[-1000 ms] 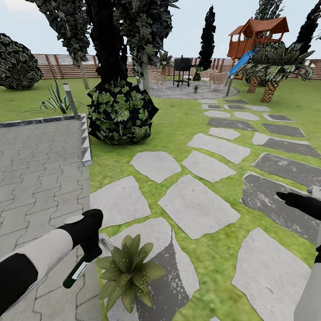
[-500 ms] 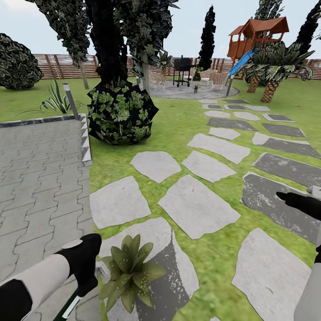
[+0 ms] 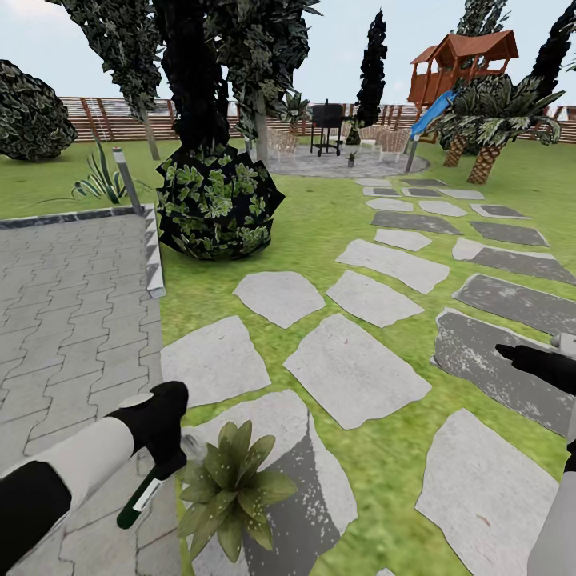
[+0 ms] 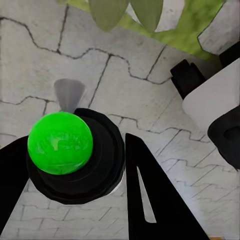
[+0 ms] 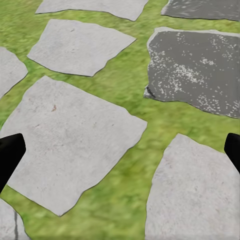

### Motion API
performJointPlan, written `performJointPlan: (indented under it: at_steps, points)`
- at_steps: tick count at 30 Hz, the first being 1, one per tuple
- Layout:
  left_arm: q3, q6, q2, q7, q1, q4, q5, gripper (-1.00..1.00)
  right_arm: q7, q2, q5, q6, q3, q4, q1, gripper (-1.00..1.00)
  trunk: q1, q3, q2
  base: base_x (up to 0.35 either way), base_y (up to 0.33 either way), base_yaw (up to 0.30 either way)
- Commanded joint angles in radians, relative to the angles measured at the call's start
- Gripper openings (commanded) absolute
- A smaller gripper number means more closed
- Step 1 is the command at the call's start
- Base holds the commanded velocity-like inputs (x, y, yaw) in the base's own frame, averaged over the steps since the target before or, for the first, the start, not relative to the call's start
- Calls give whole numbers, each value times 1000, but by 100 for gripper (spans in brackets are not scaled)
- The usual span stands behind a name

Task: Pick up the pesticide atomizer in the garden and spray insectifuge to fully cover both potted plants in the garden.

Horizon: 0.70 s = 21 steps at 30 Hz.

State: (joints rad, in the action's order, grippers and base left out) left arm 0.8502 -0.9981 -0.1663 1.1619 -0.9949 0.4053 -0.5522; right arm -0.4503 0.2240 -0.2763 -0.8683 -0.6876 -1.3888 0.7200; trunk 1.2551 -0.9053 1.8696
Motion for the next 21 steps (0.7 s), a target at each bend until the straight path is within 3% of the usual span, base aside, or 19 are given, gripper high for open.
performJointPlan:
  at_steps: [1, 13, 17, 21]
  points:
    - [2, -7, 1, 9, -1, 2, -9, -100, -10, 0, -11, -3, -1, -1, 1, 100, 0, -1, 0, 0, 0, 0]
    - [7, -5, 49, 7, 45, -3, -9, -100, -8, 0, -11, -3, -1, 0, 1, 100, 0, -1, 0, 0, 0, 0]
    - [6, -6, 79, 8, 76, -3, -9, -100, -9, 0, -11, -3, -1, -1, 1, 100, 0, -1, 0, 0, 0, 0]
    - [6, -7, 84, 7, 110, -3, -9, -100, -10, 0, -11, -3, -1, 0, 1, 100, 0, -1, 0, 0, 0, 0]
